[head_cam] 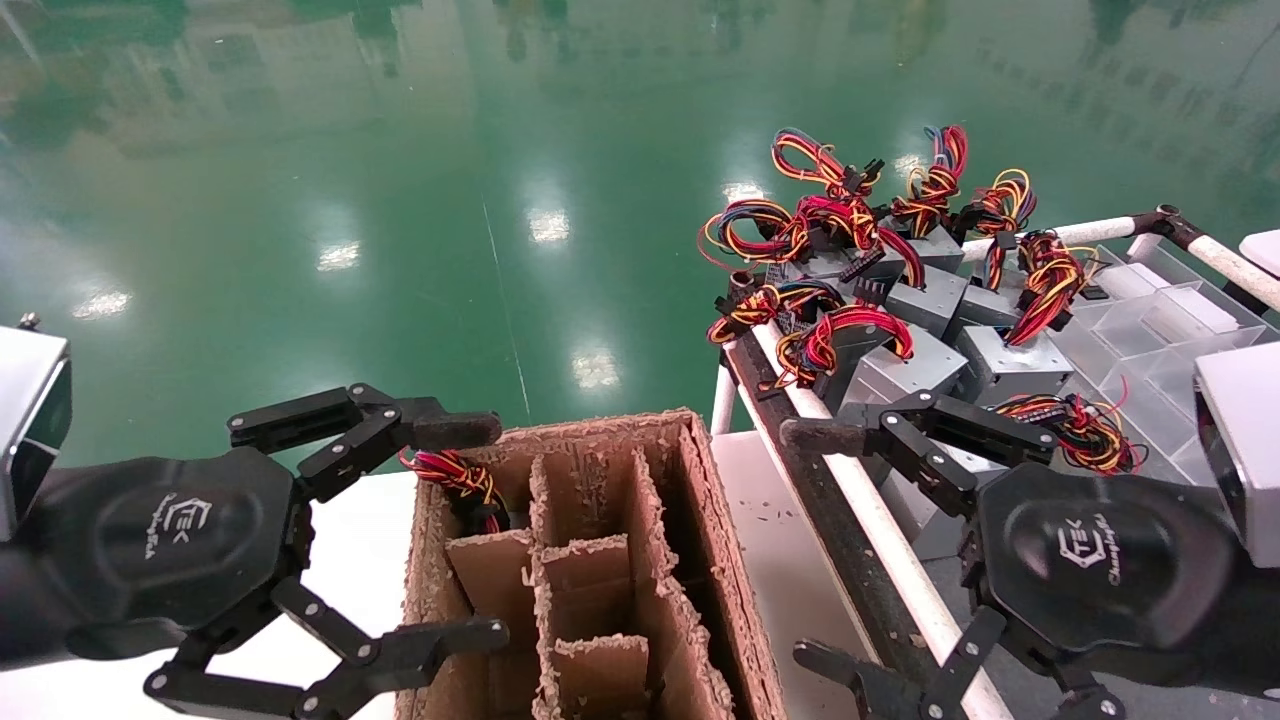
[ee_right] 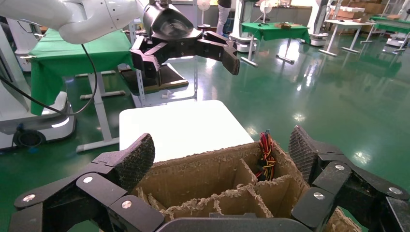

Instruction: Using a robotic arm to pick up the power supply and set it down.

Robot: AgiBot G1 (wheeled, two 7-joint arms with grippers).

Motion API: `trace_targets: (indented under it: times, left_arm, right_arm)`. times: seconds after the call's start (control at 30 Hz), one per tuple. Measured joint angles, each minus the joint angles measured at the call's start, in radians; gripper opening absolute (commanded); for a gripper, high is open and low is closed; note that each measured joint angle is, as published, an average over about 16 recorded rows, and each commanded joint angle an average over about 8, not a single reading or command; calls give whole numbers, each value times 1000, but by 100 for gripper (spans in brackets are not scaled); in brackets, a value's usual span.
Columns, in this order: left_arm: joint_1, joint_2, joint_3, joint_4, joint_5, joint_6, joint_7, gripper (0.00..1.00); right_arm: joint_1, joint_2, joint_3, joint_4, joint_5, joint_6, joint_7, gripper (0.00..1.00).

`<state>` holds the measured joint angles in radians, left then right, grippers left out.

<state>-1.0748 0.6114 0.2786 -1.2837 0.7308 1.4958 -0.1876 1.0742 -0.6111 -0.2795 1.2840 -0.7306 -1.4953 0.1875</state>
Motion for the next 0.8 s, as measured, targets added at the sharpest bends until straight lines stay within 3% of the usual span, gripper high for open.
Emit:
trace_targets:
  times: [0.8]
  left_arm:
    - [0,0,1,0,0,0,0,0]
  right_arm:
    - [0,0,0,0,0,0,0,100]
